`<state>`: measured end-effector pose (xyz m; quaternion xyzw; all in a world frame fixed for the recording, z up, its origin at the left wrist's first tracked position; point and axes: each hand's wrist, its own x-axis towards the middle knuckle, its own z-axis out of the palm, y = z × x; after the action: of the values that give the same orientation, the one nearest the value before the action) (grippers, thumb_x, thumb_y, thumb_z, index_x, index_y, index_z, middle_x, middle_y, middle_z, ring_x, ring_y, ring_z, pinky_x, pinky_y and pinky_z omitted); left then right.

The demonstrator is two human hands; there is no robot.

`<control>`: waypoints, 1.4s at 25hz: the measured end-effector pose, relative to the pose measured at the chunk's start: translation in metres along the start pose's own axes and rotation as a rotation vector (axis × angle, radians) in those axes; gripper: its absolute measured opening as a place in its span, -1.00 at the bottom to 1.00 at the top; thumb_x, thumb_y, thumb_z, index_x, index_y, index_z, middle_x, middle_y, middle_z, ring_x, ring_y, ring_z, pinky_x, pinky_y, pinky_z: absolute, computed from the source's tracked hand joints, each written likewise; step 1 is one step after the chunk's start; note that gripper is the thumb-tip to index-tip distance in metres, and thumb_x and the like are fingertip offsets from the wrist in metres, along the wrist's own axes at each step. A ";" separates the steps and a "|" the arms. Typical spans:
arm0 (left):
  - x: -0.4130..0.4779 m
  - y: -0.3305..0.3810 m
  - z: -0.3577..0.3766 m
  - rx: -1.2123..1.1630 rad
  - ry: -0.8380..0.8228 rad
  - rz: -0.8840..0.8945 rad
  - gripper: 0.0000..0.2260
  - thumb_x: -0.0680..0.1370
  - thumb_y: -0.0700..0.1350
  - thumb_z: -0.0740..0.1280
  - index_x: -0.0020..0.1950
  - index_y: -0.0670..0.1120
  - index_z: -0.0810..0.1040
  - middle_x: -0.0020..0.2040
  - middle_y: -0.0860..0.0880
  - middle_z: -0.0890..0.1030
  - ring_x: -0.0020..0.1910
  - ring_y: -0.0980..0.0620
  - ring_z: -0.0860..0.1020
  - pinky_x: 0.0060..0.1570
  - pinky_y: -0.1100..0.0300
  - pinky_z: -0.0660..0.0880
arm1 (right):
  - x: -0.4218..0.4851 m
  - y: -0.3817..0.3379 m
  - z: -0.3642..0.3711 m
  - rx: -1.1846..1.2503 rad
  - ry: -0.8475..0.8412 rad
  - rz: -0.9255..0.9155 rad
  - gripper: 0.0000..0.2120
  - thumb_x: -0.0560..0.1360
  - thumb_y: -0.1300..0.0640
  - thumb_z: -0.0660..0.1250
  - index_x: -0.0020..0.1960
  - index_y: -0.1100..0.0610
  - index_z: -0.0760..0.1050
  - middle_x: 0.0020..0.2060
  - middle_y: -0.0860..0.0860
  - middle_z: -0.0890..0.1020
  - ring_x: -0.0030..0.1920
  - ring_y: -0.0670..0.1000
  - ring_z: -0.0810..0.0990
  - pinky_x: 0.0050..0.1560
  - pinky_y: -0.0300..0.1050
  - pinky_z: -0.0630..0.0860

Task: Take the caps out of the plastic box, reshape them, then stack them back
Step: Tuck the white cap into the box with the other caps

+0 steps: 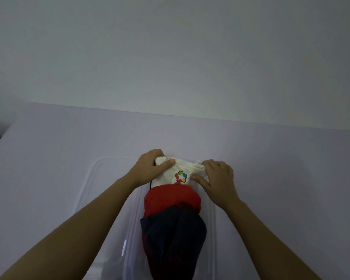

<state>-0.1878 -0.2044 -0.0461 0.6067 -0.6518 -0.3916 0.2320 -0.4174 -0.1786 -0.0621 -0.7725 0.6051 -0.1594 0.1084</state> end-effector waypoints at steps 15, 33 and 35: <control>0.013 0.002 -0.014 0.683 -0.414 0.192 -0.72 0.60 0.01 0.15 0.18 -0.12 0.48 0.02 -0.13 0.54 -0.01 -0.06 0.50 -0.02 0.10 0.40 | 0.024 0.005 -0.004 -0.339 -0.338 -0.117 -0.47 0.51 -0.25 -0.19 0.18 -0.09 0.44 0.06 -0.07 0.58 0.30 -0.05 0.32 0.21 0.14 -0.14; -0.026 0.007 -0.003 0.655 -0.346 -0.044 -0.70 0.49 0.19 0.26 0.07 0.02 0.49 -0.04 0.00 0.56 0.12 -0.05 0.39 0.04 0.04 0.25 | -0.002 -0.017 -0.016 0.019 -0.505 0.038 -0.72 0.39 -0.33 0.25 -0.06 -0.17 0.45 -0.08 -0.15 0.57 0.13 -0.05 0.45 0.26 0.15 0.12; -0.038 0.014 -0.006 0.507 -0.186 -0.004 -0.68 0.52 0.08 0.28 0.21 -0.03 0.49 0.09 -0.01 0.58 0.16 -0.04 0.44 0.08 0.11 0.32 | -0.008 -0.017 -0.015 0.074 -0.432 0.074 -0.57 0.42 -0.32 0.19 0.14 -0.09 0.49 0.07 -0.10 0.59 0.17 -0.02 0.48 0.30 0.12 0.22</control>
<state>-0.1856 -0.1692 -0.0252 0.6081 -0.7464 -0.2704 0.0109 -0.4096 -0.1659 -0.0429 -0.7613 0.5896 -0.0081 0.2697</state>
